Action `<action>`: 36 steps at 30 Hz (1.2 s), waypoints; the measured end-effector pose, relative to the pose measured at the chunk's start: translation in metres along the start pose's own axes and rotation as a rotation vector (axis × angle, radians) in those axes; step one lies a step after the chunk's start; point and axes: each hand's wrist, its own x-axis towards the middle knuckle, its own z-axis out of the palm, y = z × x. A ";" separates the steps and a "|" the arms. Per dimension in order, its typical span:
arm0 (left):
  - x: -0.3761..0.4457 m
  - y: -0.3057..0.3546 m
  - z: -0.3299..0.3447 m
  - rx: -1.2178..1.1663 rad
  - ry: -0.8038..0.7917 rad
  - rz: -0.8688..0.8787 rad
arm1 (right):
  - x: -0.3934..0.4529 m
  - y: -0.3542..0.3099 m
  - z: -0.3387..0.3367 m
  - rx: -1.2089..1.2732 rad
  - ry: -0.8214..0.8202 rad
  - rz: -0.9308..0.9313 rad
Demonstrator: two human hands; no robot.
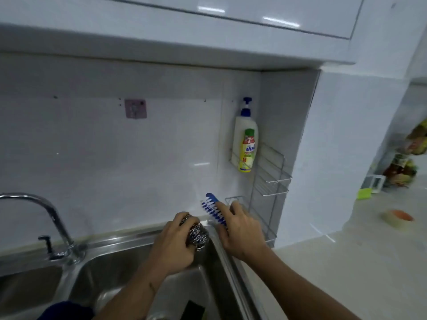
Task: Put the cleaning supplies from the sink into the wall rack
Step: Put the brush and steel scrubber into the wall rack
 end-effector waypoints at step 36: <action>0.212 0.145 0.015 -0.135 0.256 0.012 | 0.135 0.156 -0.095 -0.400 -0.294 -0.101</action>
